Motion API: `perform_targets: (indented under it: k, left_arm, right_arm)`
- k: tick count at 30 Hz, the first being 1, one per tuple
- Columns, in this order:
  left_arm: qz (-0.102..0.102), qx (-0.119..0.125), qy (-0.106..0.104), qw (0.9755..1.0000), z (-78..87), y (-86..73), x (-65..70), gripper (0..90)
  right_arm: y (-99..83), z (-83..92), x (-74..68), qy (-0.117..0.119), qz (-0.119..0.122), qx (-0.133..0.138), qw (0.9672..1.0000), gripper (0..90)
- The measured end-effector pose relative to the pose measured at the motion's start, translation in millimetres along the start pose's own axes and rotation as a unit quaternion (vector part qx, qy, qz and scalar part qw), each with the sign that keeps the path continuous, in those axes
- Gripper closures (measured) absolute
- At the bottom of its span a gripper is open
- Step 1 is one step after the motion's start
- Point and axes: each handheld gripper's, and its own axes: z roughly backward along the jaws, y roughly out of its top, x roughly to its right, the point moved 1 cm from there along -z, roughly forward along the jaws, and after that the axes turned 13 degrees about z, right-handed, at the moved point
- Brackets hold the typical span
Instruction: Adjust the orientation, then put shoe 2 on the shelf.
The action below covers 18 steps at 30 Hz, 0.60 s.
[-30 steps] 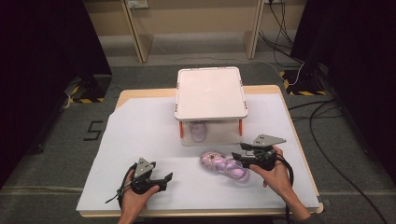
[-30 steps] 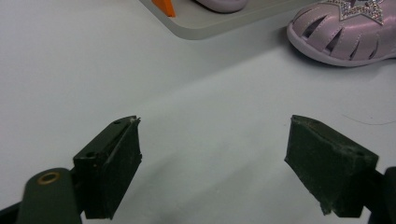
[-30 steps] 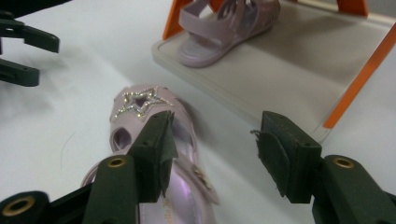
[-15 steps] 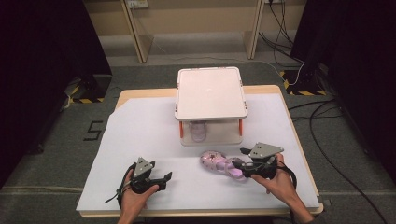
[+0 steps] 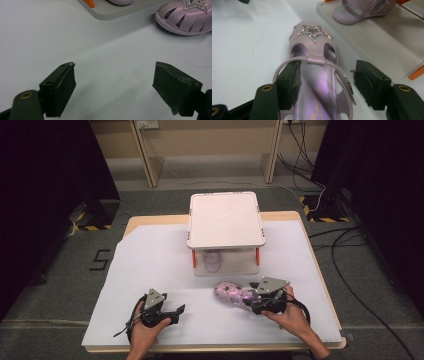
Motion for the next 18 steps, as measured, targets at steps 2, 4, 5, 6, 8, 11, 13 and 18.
perform_targets:
  k: [2,4,5,6,8,11,13,18]
  left_arm:
    - [0.000,0.000,0.000,1.0000,0.5,-0.1,-0.1,17.3]
    - [0.000,0.001,-0.001,1.0000,0.9,-0.3,-0.3,17.4]
    - [0.000,0.000,-0.001,1.0000,1.3,-0.5,-0.5,17.4]
    - [0.000,0.001,0.000,1.0000,1.6,-0.5,-1.0,17.4]
    - [0.003,0.002,0.001,1.0000,2.0,-0.5,-1.5,17.4]
    - [0.000,0.001,0.001,1.0000,1.8,-0.7,-1.0,17.4]
    - [-0.003,0.000,0.000,1.0000,1.8,-0.6,-0.1,17.4]
    - [-0.002,-0.002,-0.001,1.0000,2.5,-1.9,0.7,17.4]
  right_arm:
    - [3.7,-5.1,-1.1,0.005,0.005,0.000,1.0000,39.0]
    - [8.2,-8.7,-3.0,0.007,0.011,0.004,0.9999,39.1]
    - [9.9,-9.9,-4.3,0.009,0.013,0.005,0.9999,39.8]
    - [12.6,-12.3,-6.3,0.009,0.021,0.006,0.9997,41.5]
    - [15.8,-14.6,-9.3,0.004,0.026,0.005,0.9996,44.0]
    - [18.3,-14.6,-11.5,-0.005,0.039,0.009,0.9992,52.4]
    - [19.7,-13.6,-12.9,-0.003,0.043,0.007,0.9990,59.5]
    - [23.5,-13.3,-18.1,-0.014,0.068,0.004,0.9975,71.3]
